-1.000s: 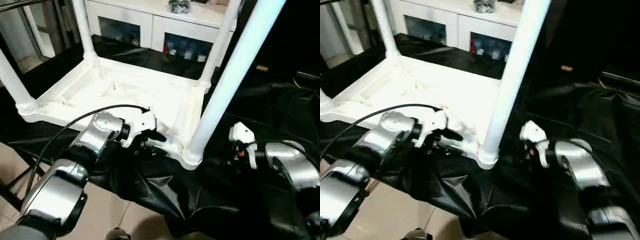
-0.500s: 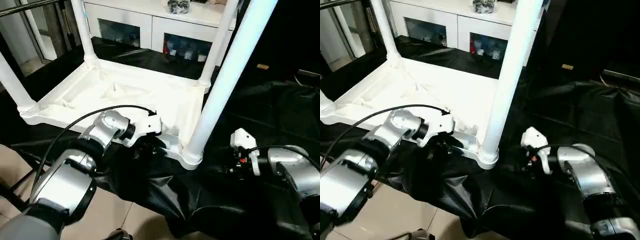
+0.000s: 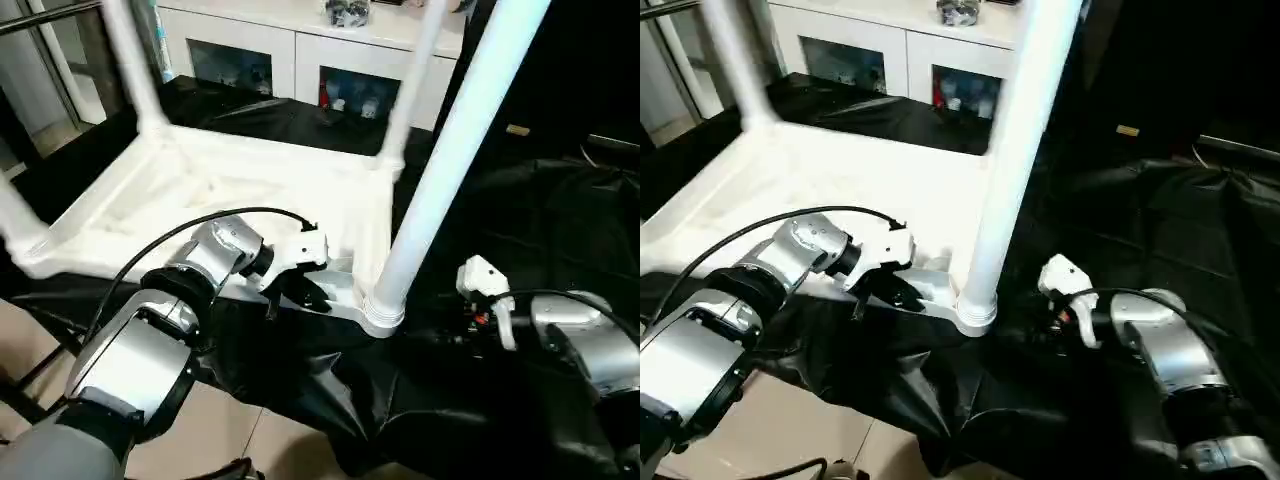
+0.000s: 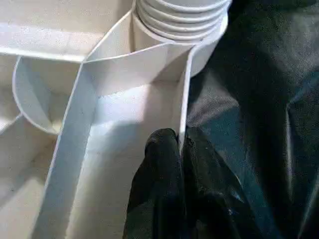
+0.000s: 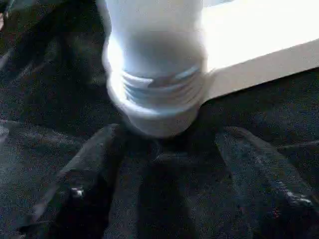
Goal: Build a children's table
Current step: Rotate leg to tighten
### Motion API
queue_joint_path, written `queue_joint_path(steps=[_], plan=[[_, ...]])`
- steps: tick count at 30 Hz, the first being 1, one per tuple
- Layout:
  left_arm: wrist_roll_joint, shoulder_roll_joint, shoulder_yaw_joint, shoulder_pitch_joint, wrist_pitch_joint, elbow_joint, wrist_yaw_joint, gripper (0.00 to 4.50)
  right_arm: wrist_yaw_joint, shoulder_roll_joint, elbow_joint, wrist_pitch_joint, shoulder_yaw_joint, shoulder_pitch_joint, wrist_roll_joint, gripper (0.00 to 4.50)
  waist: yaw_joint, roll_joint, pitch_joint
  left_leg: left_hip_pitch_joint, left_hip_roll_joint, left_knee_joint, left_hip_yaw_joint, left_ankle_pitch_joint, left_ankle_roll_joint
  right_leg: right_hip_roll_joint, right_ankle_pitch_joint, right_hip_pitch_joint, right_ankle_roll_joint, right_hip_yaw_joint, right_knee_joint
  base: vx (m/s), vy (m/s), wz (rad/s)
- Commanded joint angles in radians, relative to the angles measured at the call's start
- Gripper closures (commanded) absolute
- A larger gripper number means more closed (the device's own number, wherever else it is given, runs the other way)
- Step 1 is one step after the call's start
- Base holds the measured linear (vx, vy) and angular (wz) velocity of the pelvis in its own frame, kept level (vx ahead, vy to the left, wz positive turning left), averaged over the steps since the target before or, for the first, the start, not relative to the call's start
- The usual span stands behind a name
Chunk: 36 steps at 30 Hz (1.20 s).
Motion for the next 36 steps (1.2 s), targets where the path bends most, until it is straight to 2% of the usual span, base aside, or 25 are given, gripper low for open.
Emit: queue_joint_path(steps=[1,2,3,5,6,8,10,11,12,14,17,18,19,21,22,23,27,28,31,33,36], plan=[[-0.04,-0.007,0.053,0.053,0.094,0.013,0.099,4.5,-0.027,0.005,0.004,0.005,-0.036,-0.036,0.029,0.6,0.007,-0.013,-0.069,0.009,0.016,-0.058,0.0,-0.237,0.041,-0.068,-0.245,0.057,-0.234,0.035,-0.088,0.0,0.0,0.0],[-0.051,-0.01,0.064,0.059,0.104,0.005,0.113,4.5,-0.022,0.006,0.003,0.007,-0.035,-0.038,0.032,0.6,0.008,-0.018,-0.068,0.009,0.017,-0.059,0.0,-0.241,0.043,-0.067,-0.254,0.057,-0.231,0.035,-0.09,0.0,0.0,0.0],[-0.068,-0.015,0.081,0.073,0.125,-0.016,0.13,4.5,-0.01,0.009,-0.003,0.013,-0.031,-0.037,0.039,0.45,0.008,-0.015,-0.067,0.008,0.017,-0.06,-0.001,-0.242,0.044,-0.068,-0.261,0.057,-0.228,0.035,-0.09,0.0,0.0,0.0],[-0.073,-0.017,0.088,0.106,0.166,-0.06,0.149,4.5,0.012,0.016,-0.016,0.028,-0.02,-0.033,0.05,0.34,0.007,-0.023,-0.069,0.006,0.021,-0.062,-0.003,-0.232,0.052,-0.07,-0.261,0.058,-0.218,0.036,-0.087,0.0,0.0,0.0],[-0.07,-0.016,0.088,0.117,0.18,-0.075,0.151,4.5,0.018,0.019,-0.018,0.031,-0.016,-0.033,0.053,0.31,0.007,-0.019,-0.069,0.006,0.02,-0.062,-0.003,-0.227,0.055,-0.069,-0.259,0.055,-0.215,0.036,-0.089,0.0,0.0,0.0],[-0.061,-0.016,0.084,0.143,0.196,-0.106,0.165,4.5,0.013,0.026,-0.013,0.023,-0.005,-0.035,0.044,0.07,0.003,-0.028,-0.068,0.006,0.019,-0.062,-0.001,-0.225,0.055,-0.068,-0.267,0.054,-0.204,0.036,-0.092,0.0,0.0,0.0],[-0.048,-0.018,0.081,0.186,0.188,-0.157,0.192,4.5,-0.057,0.052,0.033,-0.063,0.018,-0.049,-0.019,0.07,0.001,-0.029,-0.066,0.004,0.02,-0.065,-0.002,-0.232,0.047,-0.072,-0.31,0.051,-0.185,0.036,-0.095,0.0,0.0,0.0],[-0.047,-0.02,0.083,0.205,0.185,-0.187,0.199,4.5,-0.089,0.068,0.055,-0.089,0.025,-0.057,-0.041,0.07,-0.003,-0.025,-0.065,0.007,0.02,-0.068,-0.003,-0.243,0.038,-0.073,-0.339,0.046,-0.175,0.036,-0.1,0.0,0.0,0.0],[-0.051,-0.022,0.084,0.225,0.191,-0.223,0.2,4.5,-0.124,0.081,0.078,-0.109,0.031,-0.067,-0.057,0.07,-0.009,-0.028,-0.064,0.006,0.022,-0.07,-0.004,-0.26,0.026,-0.074,-0.372,0.044,-0.17,0.036,-0.101,0.0,0.0,0.0],[-0.06,-0.021,0.083,0.257,0.21,-0.291,0.197,4.5,-0.169,0.106,0.104,-0.125,0.029,-0.084,-0.064,0.07,-0.014,-0.026,-0.065,0.009,0.02,-0.071,-0.005,-0.278,0.023,-0.071,-0.385,0.043,-0.163,0.038,-0.103,0.0,0.0,0.0],[-0.055,-0.011,0.073,0.298,0.227,-0.38,0.199,4.5,-0.197,0.166,0.126,-0.112,0.0,-0.108,-0.027,0.07,-0.023,-0.03,-0.067,0.007,0.023,-0.076,-0.005,-0.277,0.025,-0.07,-0.341,0.044,-0.17,0.04,-0.097,0.0,0.0,0.0],[-0.057,-0.01,0.073,0.301,0.23,-0.387,0.196,4.5,-0.19,0.172,0.125,-0.107,-0.002,-0.108,-0.019,0.07,-0.022,-0.025,-0.069,0.011,0.023,-0.073,-0.004,-0.274,0.03,-0.07,-0.319,0.042,-0.178,0.041,-0.096,0.0,0.0,0.0],[-0.059,-0.009,0.074,0.307,0.238,-0.401,0.194,4.5,-0.19,0.176,0.129,-0.11,-0.001,-0.11,-0.018,0.07,-0.023,-0.027,-0.07,0.01,0.023,-0.072,-0.003,-0.265,0.034,-0.069,-0.298,0.043,-0.181,0.042,-0.094,0.0,0.0,0.0],[-0.061,-0.003,0.074,0.317,0.243,-0.421,0.191,4.5,-0.185,0.181,0.132,-0.12,0.005,-0.111,-0.019,0.07,-0.022,-0.027,-0.072,0.005,0.021,-0.072,-0.002,-0.217,0.043,-0.066,-0.212,0.05,-0.195,0.041,-0.085,0.0,0.0,0.0],[-0.059,0.001,0.074,0.325,0.249,-0.437,0.191,4.5,-0.18,0.184,0.141,-0.132,0.006,-0.114,-0.021,0.21,-0.023,-0.032,-0.073,0.004,0.02,-0.071,0.0,-0.209,0.046,-0.066,-0.203,0.051,-0.195,0.041,-0.085,0.0,0.0,0.0],[-0.057,0.006,0.072,0.332,0.251,-0.452,0.188,4.5,-0.173,0.188,0.149,-0.142,0.006,-0.116,-0.02,0.32,-0.022,-0.028,-0.073,0.005,0.021,-0.071,0.0,-0.202,0.049,-0.068,-0.194,0.05,-0.2,0.041,-0.083,0.0,0.0,0.0],[-0.056,0.016,0.073,0.349,0.27,-0.489,0.191,4.5,-0.168,0.19,0.17,-0.152,0.01,-0.123,-0.021,0.52,-0.024,-0.03,-0.073,0.004,0.019,-0.071,0.002,-0.191,0.052,-0.067,-0.196,0.051,-0.198,0.041,-0.086,0.0,0.0,0.0],[-0.06,0.02,0.074,0.357,0.287,-0.513,0.189,4.5,-0.165,0.192,0.179,-0.154,0.009,-0.125,-0.022,0.73,-0.025,-0.029,-0.074,0.006,0.021,-0.071,0.002,-0.19,0.052,-0.067,-0.19,0.052,-0.202,0.041,-0.084,0.0,0.0,0.0],[-0.061,0.021,0.075,0.363,0.298,-0.529,0.19,4.5,-0.16,0.193,0.183,-0.151,0.007,-0.126,-0.017,0.86,-0.028,-0.025,-0.074,0.006,0.021,-0.071,0.002,-0.182,0.054,-0.065,-0.168,0.052,-0.209,0.041,-0.083,0.0,0.0,0.0],[-0.063,0.022,0.076,0.366,0.303,-0.535,0.189,4.5,-0.157,0.194,0.186,-0.15,0.005,-0.126,-0.012,1.21,-0.03,-0.027,-0.074,0.006,0.02,-0.071,0.003,-0.179,0.058,-0.065,-0.149,0.053,-0.215,0.04,-0.081,0.0,0.0,0.0],[-0.066,0.023,0.079,0.372,0.31,-0.548,0.194,4.5,-0.158,0.2,0.195,-0.151,0.004,-0.126,-0.005,1.29,-0.032,-0.028,-0.074,0.006,0.019,-0.071,0.003,-0.18,0.059,-0.065,-0.152,0.053,-0.217,0.04,-0.083,0.0,0.0,0.0]])
